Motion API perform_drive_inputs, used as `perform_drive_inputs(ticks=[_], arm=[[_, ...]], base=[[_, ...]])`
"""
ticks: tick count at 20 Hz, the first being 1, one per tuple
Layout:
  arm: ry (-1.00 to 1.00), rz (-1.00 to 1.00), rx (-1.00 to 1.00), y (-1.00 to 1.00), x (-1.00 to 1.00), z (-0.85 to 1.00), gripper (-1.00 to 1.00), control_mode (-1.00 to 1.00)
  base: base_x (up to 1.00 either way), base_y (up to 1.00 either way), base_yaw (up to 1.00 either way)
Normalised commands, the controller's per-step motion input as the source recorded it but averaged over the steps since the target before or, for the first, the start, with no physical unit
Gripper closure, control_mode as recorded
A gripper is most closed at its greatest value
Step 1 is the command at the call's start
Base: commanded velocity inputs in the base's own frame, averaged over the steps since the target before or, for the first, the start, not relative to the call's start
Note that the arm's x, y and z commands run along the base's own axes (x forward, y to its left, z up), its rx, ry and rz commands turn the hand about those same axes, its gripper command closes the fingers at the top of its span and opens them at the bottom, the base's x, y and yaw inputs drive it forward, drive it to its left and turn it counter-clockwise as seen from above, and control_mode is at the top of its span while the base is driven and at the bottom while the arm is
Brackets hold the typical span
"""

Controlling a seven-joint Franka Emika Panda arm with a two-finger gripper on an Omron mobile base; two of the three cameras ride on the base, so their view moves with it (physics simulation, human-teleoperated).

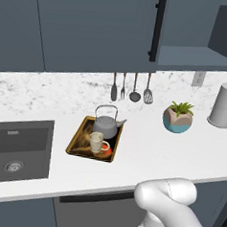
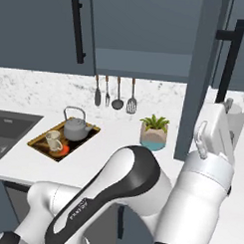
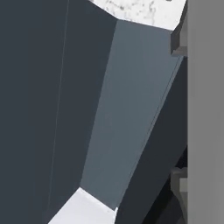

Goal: Pick the kettle from the counter and place it on the tray. Then pick the mug from the cabinet and place it on the tray. Then close the cabinet doors.

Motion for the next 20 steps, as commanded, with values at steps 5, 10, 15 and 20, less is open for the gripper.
perform_drive_inputs(ticks=[5, 10, 15, 20], arm=[[0.12, 0.07, -0.12, 0.49, 0.32, 0.0, -1.0, -1.0], [0.07, 0.1, -0.08, 0.56, 0.43, 0.0, -1.0, -1.0], [0.06, 0.09, -0.08, 0.64, 0.54, -0.01, -1.0, -1.0], [0.08, 0.09, -0.03, 0.67, 0.62, -0.06, -1.0, -1.0]], base=[[0.0, 0.0, 0.0], [0.0, 0.0, 0.0], [0.0, 0.0, 0.0], [0.0, 0.0, 0.0]])
